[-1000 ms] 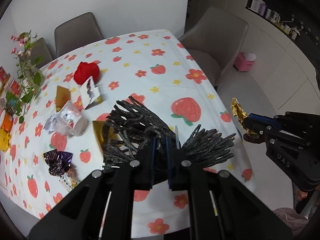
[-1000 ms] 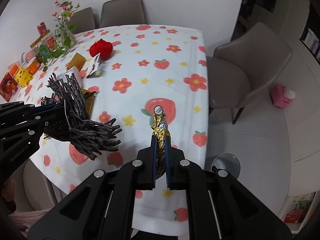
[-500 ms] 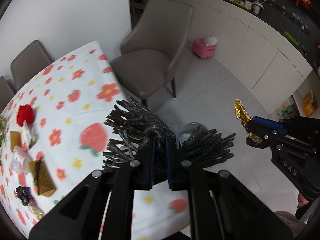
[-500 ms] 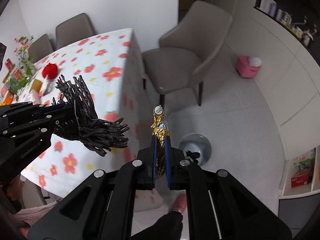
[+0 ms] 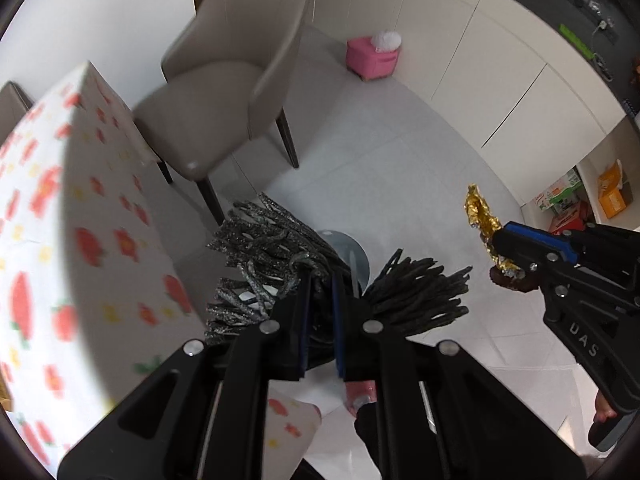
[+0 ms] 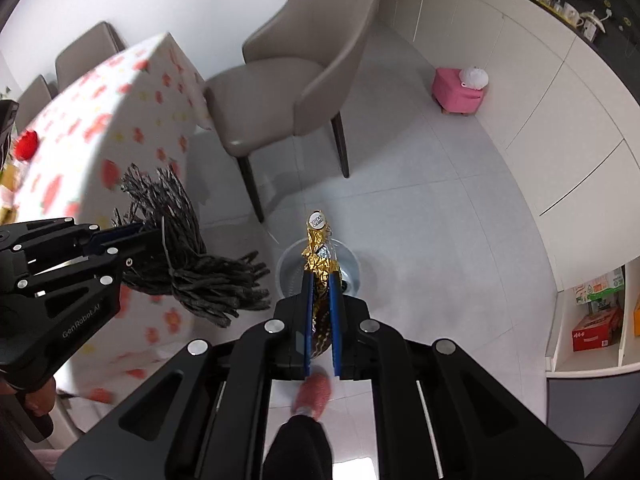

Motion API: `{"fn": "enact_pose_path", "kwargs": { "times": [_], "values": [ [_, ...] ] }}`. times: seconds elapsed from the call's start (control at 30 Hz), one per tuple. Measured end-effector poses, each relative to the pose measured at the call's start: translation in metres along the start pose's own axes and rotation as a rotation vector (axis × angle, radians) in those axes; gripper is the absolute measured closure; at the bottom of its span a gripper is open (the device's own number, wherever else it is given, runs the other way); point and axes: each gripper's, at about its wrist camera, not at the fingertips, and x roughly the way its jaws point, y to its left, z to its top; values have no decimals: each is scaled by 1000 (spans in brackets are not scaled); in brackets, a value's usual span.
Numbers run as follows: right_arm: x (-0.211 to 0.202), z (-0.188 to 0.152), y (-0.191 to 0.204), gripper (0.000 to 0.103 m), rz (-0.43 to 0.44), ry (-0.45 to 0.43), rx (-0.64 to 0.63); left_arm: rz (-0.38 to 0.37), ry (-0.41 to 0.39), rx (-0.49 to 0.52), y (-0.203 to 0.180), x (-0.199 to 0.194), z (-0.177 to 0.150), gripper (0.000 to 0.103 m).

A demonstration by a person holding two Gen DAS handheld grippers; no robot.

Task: Collect trash
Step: 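Carry the tassel bundle and gold bottle over the grey trash bin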

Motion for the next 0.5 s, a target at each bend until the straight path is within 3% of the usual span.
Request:
{"fn": "enact_pose_path", "kwargs": {
  "times": [0.5],
  "values": [
    [166,-10,-41,97,32,75,-24,73,100,-67,-8,192,5,92]
  ]
}}
